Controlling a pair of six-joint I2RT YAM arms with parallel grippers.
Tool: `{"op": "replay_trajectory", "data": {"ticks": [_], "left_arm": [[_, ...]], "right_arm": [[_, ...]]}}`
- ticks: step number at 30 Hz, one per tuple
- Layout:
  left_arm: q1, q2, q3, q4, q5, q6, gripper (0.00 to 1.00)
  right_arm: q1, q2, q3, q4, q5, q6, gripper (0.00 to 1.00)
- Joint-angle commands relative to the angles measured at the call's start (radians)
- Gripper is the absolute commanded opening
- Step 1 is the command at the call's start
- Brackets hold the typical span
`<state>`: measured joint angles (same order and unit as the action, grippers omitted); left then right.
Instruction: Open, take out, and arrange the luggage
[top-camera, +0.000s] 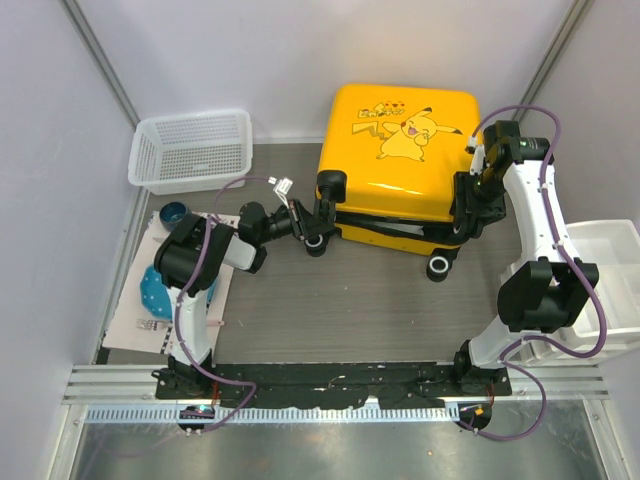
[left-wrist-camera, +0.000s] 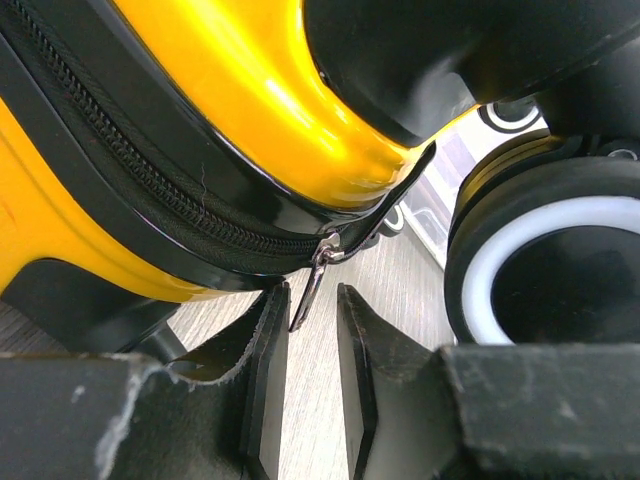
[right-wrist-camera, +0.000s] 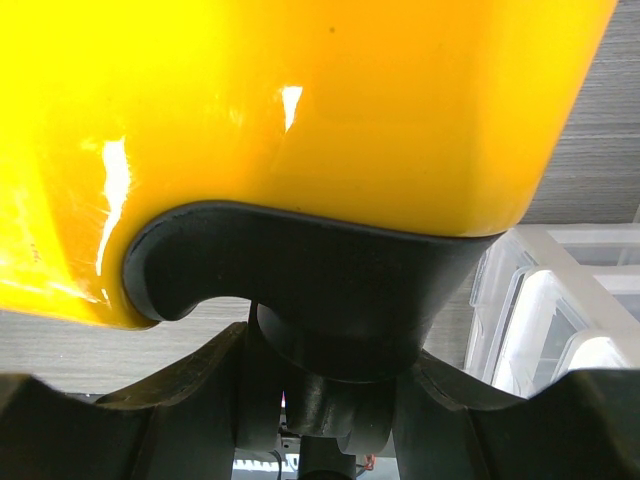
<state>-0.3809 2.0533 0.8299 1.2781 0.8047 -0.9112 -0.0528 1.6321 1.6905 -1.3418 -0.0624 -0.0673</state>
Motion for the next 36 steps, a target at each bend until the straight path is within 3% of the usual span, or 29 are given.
{"op": "replay_trajectory", "data": {"ticks": [1,2,5,6,15,20,25,36], "left_arm": [[0.0,-0.07,0.02,0.173,-0.019,-0.003,0.28],[0.0,-0.068,0.02,0.173,-0.019,-0.002,0.27],[0.002,-0.071,0.018,0.164,-0.033,0.001,0.12],[0.004,-0.073,0.017,0.158,-0.039,0.005,0.0],[0.056,-0.197,-0.052,-0.028,-0.12,0.164,0.0],[0.06,-0.32,-0.066,-0.353,-0.153,0.464,0.0],[0.074,-0.323,0.003,-0.607,-0.275,0.627,0.0],[0.094,-0.242,0.161,-0.7,-0.309,0.868,0.0]], "right_arm": [[0.005,-0.058,0.024,0.029,-0.042,-0.039,0.0],[0.005,-0.057,0.024,0.029,-0.042,-0.039,0.01],[0.005,-0.057,0.026,0.029,-0.04,-0.037,0.01],[0.005,-0.058,0.026,0.029,-0.04,-0.037,0.01],[-0.024,-0.072,0.043,0.013,-0.027,-0.042,0.0],[-0.061,-0.066,0.051,0.007,-0.024,-0.043,0.0],[-0.084,-0.066,0.04,0.004,-0.022,-0.06,0.01],[-0.117,-0.057,0.021,0.001,-0.036,-0.103,0.01]]}}
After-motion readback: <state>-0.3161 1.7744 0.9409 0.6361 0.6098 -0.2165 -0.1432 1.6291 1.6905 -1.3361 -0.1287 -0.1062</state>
